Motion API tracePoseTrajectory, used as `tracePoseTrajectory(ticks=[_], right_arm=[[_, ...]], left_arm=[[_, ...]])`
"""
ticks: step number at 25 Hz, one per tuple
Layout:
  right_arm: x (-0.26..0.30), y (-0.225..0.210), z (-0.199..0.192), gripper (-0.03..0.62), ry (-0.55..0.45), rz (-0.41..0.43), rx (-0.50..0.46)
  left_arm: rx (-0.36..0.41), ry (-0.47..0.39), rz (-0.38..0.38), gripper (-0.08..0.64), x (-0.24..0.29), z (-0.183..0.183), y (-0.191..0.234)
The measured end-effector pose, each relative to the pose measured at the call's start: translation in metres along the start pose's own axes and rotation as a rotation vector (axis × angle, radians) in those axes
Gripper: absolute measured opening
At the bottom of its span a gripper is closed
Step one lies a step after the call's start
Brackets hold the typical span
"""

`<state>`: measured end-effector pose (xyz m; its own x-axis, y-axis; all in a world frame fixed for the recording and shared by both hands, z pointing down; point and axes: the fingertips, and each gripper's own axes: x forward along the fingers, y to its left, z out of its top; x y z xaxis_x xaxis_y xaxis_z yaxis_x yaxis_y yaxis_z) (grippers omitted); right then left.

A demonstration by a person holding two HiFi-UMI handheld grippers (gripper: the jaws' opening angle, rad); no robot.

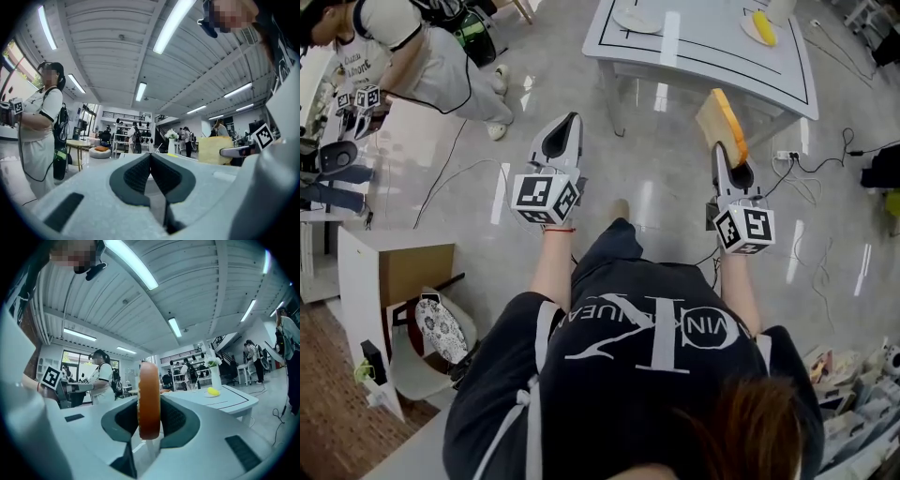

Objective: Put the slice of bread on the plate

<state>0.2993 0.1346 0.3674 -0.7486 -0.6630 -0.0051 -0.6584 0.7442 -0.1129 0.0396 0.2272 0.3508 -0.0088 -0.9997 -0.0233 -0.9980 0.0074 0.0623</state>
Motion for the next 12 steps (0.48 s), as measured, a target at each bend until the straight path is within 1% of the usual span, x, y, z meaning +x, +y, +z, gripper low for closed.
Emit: tracePoseTrajectory(ticks=[3, 8, 12], right_arm=[[0.034, -0.003, -0.001, 0.097, 0.009, -0.016, 0.004], [0.084, -0.006, -0.008, 0.097, 0.025, -0.046, 0.011], [0.122, -0.008, -0.006, 0.097, 0.021, -0.066, 0.012]], left_arm=[[-0.005, 0.005, -0.026, 0.011, 0.031, 0.001, 0.022], [-0.021, 0.03, -0.058, 0.011, 0.077, -0.008, 0.059], [-0.024, 0.027, -0.083, 0.011, 0.11, -0.005, 0.086]])
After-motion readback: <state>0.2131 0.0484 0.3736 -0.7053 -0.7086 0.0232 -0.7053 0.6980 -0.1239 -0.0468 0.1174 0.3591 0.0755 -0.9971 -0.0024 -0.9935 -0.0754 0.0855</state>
